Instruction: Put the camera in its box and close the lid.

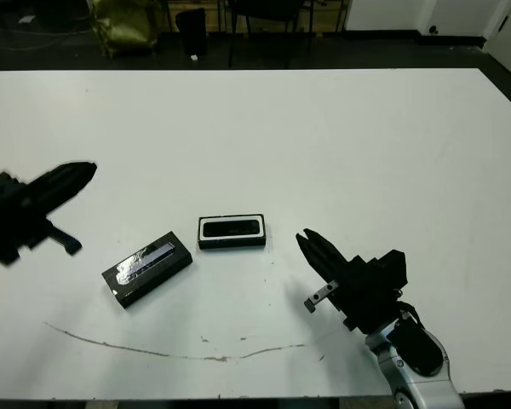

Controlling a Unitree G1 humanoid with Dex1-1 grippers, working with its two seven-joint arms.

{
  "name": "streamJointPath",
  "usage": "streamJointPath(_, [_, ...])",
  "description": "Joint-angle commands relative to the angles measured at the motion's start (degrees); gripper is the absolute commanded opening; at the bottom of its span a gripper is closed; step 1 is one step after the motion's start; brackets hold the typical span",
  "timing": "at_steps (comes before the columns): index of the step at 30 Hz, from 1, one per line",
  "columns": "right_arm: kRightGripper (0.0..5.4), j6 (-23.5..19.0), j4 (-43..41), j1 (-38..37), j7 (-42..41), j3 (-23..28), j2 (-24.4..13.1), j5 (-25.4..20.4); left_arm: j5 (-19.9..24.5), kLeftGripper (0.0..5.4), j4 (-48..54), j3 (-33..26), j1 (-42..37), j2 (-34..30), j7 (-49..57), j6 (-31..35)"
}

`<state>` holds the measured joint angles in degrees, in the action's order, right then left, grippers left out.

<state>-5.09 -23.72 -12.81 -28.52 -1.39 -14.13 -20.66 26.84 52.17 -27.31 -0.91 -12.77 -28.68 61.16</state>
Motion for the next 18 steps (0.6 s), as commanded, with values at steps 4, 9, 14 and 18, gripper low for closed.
streamJointPath(4, [0.01, -2.0, -1.0, -1.7, 1.4, -0.3, -0.5, 0.4, 1.9, 0.00, 1.1, 5.2, 12.2, 1.3, 3.0, -4.6])
streamJointPath(9, [0.01, -1.1, -0.4, -1.7, 0.5, -0.7, -0.5, 0.2, 1.7, 0.00, 0.8, 9.1, 16.8, -0.8, 4.6, -8.2])
streamJointPath(14, [0.01, -2.8, -1.3, -1.8, 1.6, -1.0, -0.5, 0.4, 3.0, 0.00, 2.9, 10.8, 18.9, -2.1, 8.3, -6.7])
streamJointPath(18, [0.01, -2.0, -0.1, -1.4, 0.9, -0.9, -0.5, 0.0, -2.1, 0.00, 3.7, 15.5, 20.8, -5.3, 9.9, -12.0])
